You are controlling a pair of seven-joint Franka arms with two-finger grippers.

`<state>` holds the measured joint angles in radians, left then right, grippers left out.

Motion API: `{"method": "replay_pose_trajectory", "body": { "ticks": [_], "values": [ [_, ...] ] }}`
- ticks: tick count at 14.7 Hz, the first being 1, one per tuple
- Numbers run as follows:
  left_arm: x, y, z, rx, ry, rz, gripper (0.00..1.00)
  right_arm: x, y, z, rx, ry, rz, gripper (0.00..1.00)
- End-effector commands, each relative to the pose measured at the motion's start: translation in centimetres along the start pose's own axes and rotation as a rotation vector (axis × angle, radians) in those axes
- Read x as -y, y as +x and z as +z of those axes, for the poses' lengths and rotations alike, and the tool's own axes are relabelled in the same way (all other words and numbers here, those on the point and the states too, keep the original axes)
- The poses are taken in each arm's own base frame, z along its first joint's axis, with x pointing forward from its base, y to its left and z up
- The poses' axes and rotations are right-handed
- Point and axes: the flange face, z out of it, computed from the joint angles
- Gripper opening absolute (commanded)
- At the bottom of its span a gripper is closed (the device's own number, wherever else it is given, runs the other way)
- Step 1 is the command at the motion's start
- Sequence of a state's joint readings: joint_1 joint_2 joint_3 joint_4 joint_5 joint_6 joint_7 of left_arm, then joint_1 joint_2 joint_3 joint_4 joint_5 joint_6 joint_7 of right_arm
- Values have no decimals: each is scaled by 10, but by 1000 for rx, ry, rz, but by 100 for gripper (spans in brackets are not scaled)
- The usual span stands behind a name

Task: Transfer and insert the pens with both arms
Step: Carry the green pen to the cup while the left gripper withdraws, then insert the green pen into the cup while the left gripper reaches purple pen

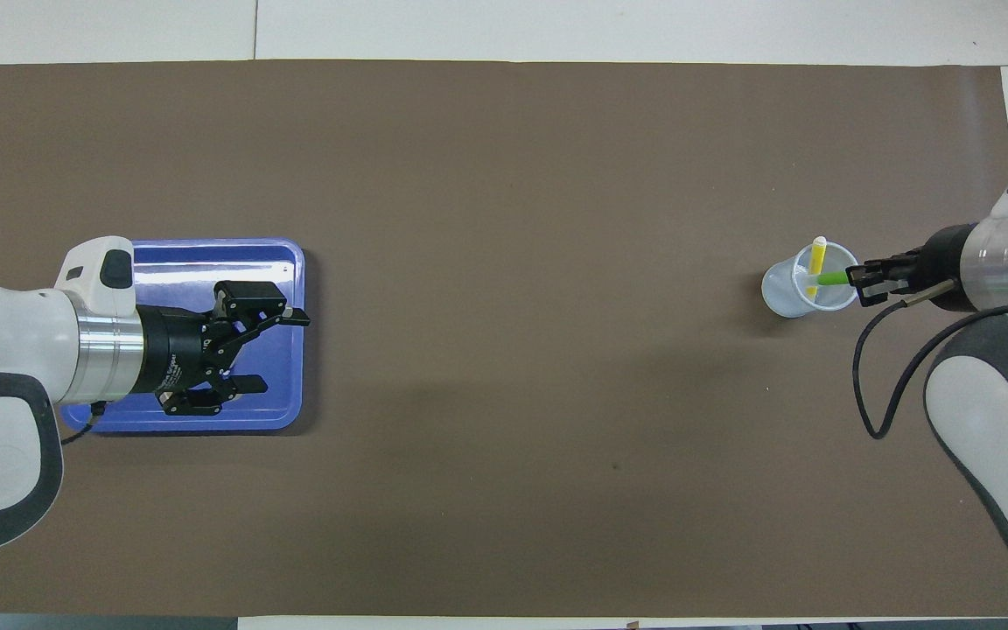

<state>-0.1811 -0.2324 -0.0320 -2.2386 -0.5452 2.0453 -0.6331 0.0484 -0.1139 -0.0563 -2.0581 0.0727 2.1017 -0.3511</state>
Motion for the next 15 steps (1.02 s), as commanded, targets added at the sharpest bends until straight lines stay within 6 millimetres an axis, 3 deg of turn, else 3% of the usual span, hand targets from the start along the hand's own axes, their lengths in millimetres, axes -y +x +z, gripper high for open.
{"method": "replay_pose_trajectory", "body": {
  "ticks": [1, 8, 13, 15],
  "values": [
    [20, 25, 12, -21, 113, 200, 100, -17, -4, 14, 2, -19, -25, 0],
    [56, 89, 66, -34, 405, 650, 100, -28, 1, 54, 8, -26, -18, 0],
    [65, 118, 96, -85, 460, 733, 100, -28, -4, 85, 9, -30, -11, 0],
    [71, 119, 106, -103, 453, 735, 100, -29, -7, 97, 12, -32, -2, 0]
  ]
}}
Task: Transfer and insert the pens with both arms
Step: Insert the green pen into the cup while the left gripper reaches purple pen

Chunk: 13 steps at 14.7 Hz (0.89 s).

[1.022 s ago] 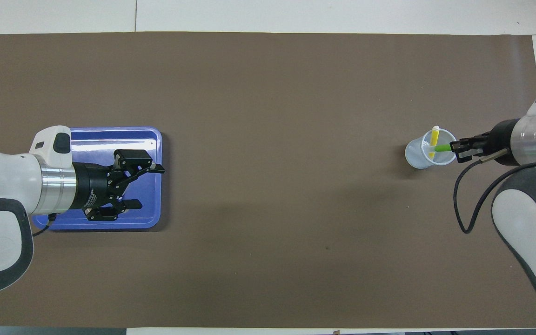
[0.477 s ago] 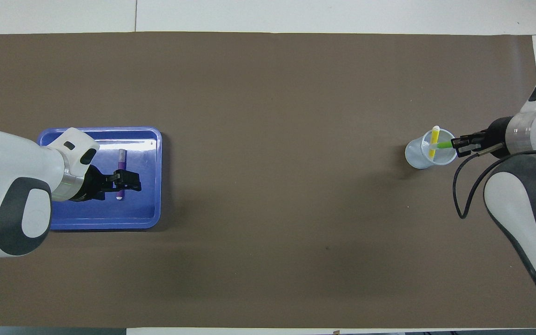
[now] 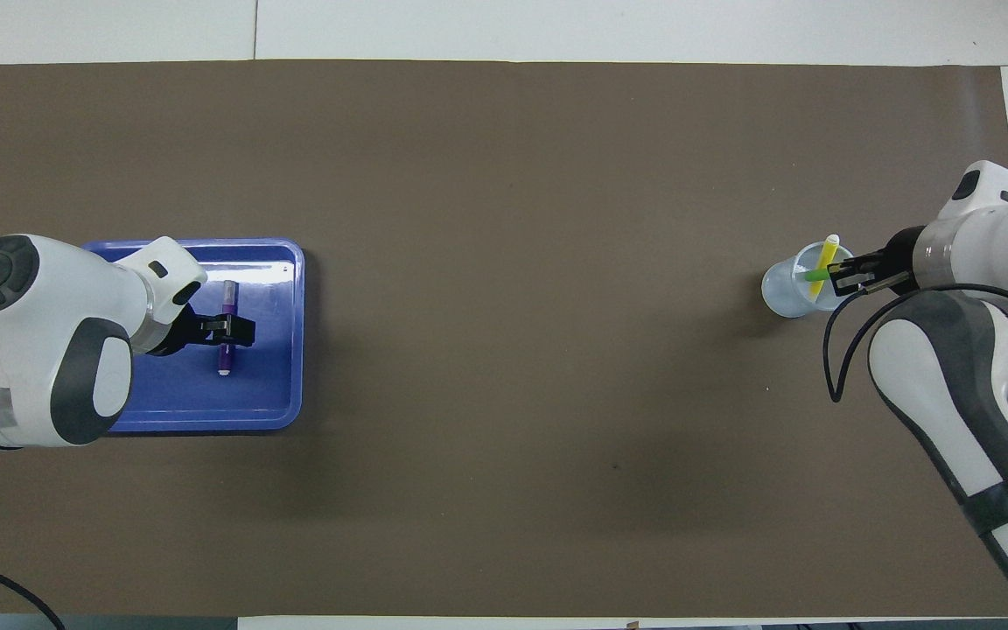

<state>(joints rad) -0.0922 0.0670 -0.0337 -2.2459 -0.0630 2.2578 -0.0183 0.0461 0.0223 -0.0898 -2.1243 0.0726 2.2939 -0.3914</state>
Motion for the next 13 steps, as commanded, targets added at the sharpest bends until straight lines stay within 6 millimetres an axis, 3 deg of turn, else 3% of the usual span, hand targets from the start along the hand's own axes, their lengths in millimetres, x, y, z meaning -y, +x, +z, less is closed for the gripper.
{"method": "replay_pose_trajectory", "body": {
  "ticks": [1, 4, 5, 6, 7, 8, 9, 11, 12, 13],
  "values": [
    [3, -2, 17, -34, 17, 21, 100, -1, -5, 12, -4, -15, -8, 0],
    [3, 1, 34, -37, 16, 17, 100, 0, -3, 15, -7, -12, -4, 0],
    [-1, 2, 43, -35, 17, 24, 100, 0, -1, 14, -9, -14, -4, 30],
    [0, 3, 45, -37, 16, 24, 99, 0, 0, 14, -12, -11, 0, 71],
    [0, 3, 45, -35, 17, 27, 96, 0, 2, 11, -19, -11, 5, 91],
    [0, 3, 45, -34, 17, 27, 91, -3, 7, 7, -27, -14, 10, 99],
    [0, 3, 45, -32, 17, 28, 81, -3, 10, 1, -32, -15, 14, 100],
    [0, 3, 44, -28, 17, 29, 49, -2, 13, -10, -43, -16, 31, 100],
    [0, 3, 44, -26, 17, 29, 44, -2, 14, -16, -43, -15, 49, 100],
    [0, 3, 44, -26, 17, 29, 29, -2, 16, -25, -40, -11, 63, 100]
  ]
}}
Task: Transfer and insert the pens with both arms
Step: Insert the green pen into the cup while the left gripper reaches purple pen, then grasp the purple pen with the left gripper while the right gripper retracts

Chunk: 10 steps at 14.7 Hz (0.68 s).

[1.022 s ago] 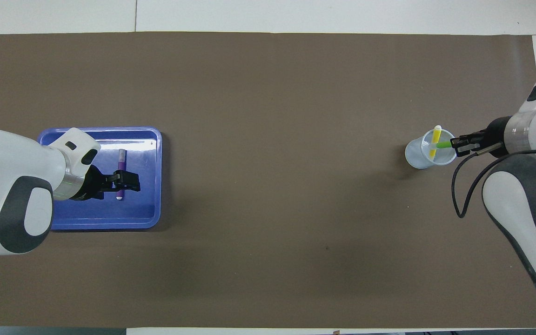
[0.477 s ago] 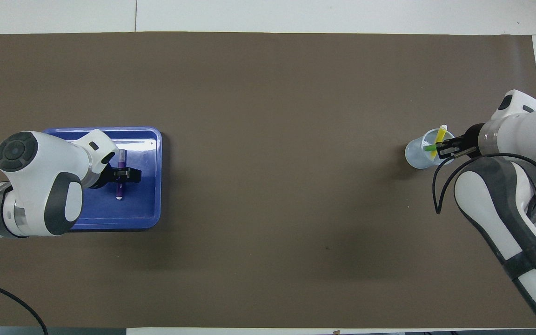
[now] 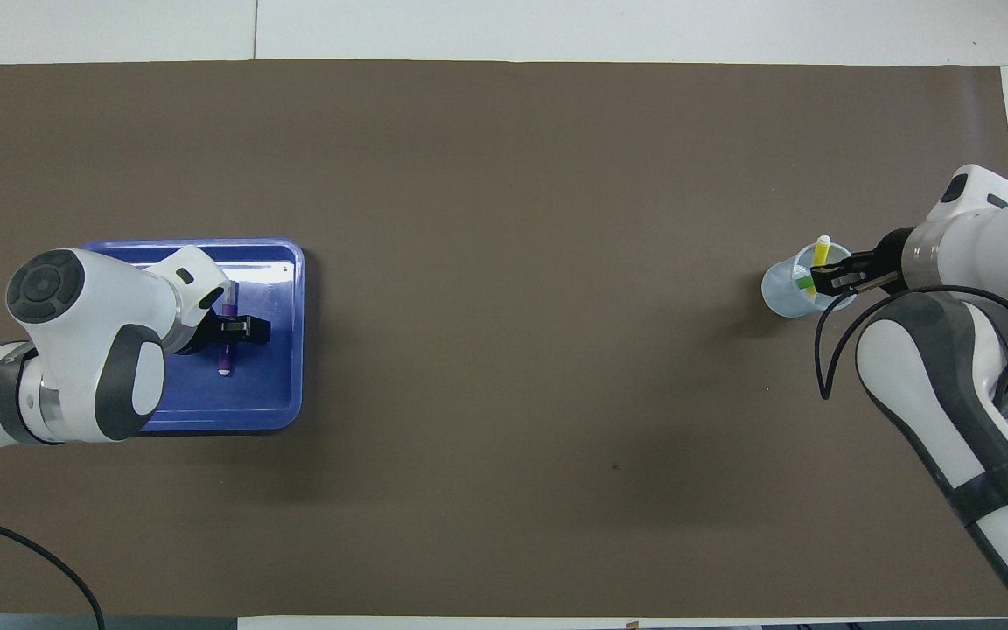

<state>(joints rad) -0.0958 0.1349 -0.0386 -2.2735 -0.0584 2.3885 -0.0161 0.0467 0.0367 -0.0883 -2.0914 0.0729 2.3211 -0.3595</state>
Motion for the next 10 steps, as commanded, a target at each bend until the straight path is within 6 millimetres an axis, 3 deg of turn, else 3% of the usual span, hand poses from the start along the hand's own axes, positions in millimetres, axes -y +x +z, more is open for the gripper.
{"method": "replay_pose_trajectory", "body": {
  "ticks": [1, 3, 7, 10],
  "values": [
    [3, -3, 8, 12, 12, 18, 15, 0, 8, -29, 18, 10, 48, 100],
    [4, -3, 8, 12, 13, 17, 0, -2, 16, -53, 39, 15, 77, 100],
    [8, -2, 7, 12, 12, 10, 0, -2, 29, -120, 103, 27, 202, 100],
    [8, -2, 7, 12, 12, 7, 0, 1, 33, -155, 133, 11, 263, 100]
  ]
}}
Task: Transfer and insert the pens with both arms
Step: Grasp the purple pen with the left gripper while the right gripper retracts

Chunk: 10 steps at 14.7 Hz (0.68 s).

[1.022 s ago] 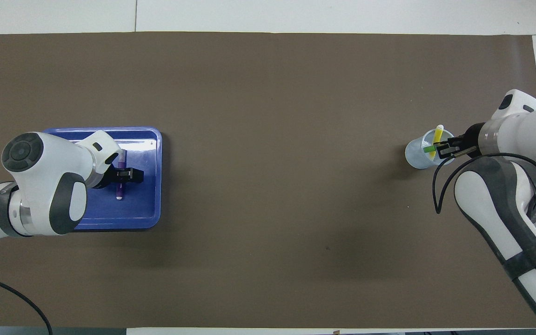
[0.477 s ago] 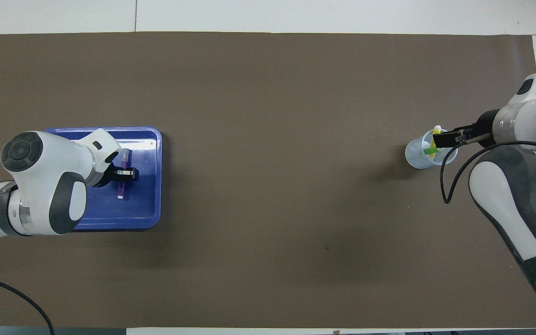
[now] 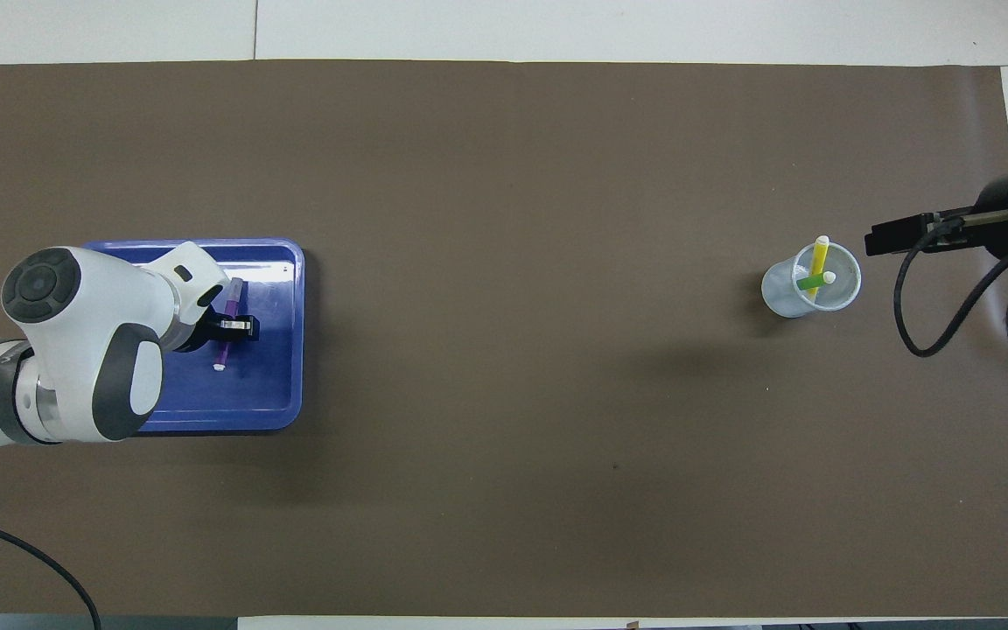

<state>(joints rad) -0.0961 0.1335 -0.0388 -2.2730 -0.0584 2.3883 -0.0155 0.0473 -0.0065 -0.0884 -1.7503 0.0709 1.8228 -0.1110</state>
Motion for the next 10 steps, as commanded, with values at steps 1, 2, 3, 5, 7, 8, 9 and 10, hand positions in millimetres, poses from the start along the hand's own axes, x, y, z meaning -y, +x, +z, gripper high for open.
{"method": "replay_pose_trajectory", "body": {
  "ticks": [1, 2, 3, 5, 7, 8, 9, 10],
  "values": [
    [9, -3, 9, 16, 12, 7, 0, -1, 2, -26, 29, -42, 42, 100],
    [9, -3, 8, 15, 12, 6, 0, 0, 0, -32, 35, -44, 43, 100],
    [10, -3, 9, 16, 12, 6, 0, 0, -4, -34, 52, -47, 41, 100],
    [9, -2, 8, 13, 12, 7, 0, 2, -12, -43, 63, -67, 34, 100],
    [10, -3, 9, 15, 13, 9, 6, 4, -17, -41, 79, -88, 27, 100],
    [10, -3, 9, 15, 13, 9, 16, 3, -23, -36, 95, -85, 29, 100],
    [10, -2, 9, 13, 12, 7, 37, 2, -28, -33, 101, -79, 31, 100],
    [11, -2, 8, 13, 12, 6, 58, 3, -27, -33, 98, -77, 31, 100]
  ]
}}
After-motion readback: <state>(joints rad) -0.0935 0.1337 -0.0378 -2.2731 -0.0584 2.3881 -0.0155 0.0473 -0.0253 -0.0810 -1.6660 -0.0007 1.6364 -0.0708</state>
